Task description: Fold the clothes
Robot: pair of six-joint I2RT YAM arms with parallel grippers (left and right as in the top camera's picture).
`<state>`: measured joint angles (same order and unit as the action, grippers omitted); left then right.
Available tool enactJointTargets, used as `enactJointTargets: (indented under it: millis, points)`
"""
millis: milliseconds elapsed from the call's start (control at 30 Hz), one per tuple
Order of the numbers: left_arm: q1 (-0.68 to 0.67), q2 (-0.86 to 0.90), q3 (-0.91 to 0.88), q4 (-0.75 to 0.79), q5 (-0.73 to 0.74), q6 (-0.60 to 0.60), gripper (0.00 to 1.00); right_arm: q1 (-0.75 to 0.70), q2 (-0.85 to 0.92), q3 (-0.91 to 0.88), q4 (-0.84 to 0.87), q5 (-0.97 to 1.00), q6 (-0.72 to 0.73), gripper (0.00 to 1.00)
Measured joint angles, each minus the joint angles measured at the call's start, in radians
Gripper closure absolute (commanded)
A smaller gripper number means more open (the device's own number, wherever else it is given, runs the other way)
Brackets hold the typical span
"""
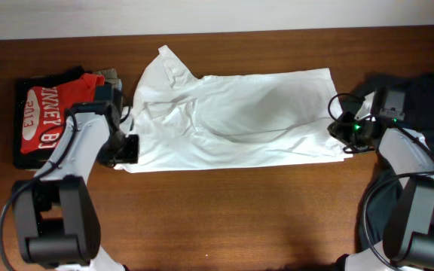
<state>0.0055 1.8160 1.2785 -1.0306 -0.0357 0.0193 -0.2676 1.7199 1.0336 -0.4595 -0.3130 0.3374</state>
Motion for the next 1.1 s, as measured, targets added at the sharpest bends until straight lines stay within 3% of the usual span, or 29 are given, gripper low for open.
enactJointTargets:
  millis: [100, 167, 333, 467, 500, 600, 633, 667, 800, 933, 1033, 1100]
  points:
    - [-0.095, -0.084, 0.049, 0.038, 0.048, 0.094, 0.36, 0.008, 0.053, 0.0, 0.056, 0.045, 0.059, 0.63]
    - [-0.156, -0.091, 0.054, 0.085, 0.07, 0.142, 0.35, 0.008, 0.105, -0.003, 0.086, 0.051, 0.084, 0.63]
    - [-0.183, -0.008, 0.054, 0.273, 0.085, 0.191, 0.35, 0.008, 0.135, -0.004, 0.207, 0.039, 0.113, 0.96]
    - [-0.184, 0.027, 0.054, 0.353, 0.087, 0.202, 0.33, 0.006, 0.136, -0.005, 0.271, 0.031, 0.113, 0.96]
    - [-0.184, 0.028, 0.054, 0.373, 0.089, 0.203, 0.27, 0.006, 0.137, -0.005, 0.309, 0.031, 0.112, 0.96]
    - [-0.184, 0.044, 0.055, 0.401, 0.089, 0.209, 0.21, 0.006, 0.137, -0.005, 0.386, 0.028, 0.112, 0.96]
    - [-0.184, 0.061, 0.055, 0.404, 0.09, 0.209, 0.17, 0.006, 0.137, -0.006, 0.418, 0.027, 0.113, 0.75]
    - [-0.184, 0.081, 0.055, 0.41, 0.093, 0.21, 0.14, 0.006, 0.137, -0.006, 0.455, 0.028, 0.112, 0.42]
    - [-0.184, 0.141, 0.055, 0.445, 0.138, 0.218, 0.13, 0.0, 0.137, -0.005, 0.466, 0.019, 0.112, 0.41]
    - [-0.186, 0.145, 0.055, 0.53, 0.203, 0.22, 0.13, -0.024, 0.118, -0.005, 0.351, -0.08, 0.073, 0.44]
    - [-0.19, 0.146, 0.054, 0.598, 0.217, 0.237, 0.14, -0.026, 0.024, -0.006, 0.167, -0.113, 0.053, 0.55]
    - [-0.194, 0.149, 0.055, 0.65, 0.22, 0.268, 0.21, -0.026, -0.018, -0.002, 0.058, -0.127, 0.043, 0.65]
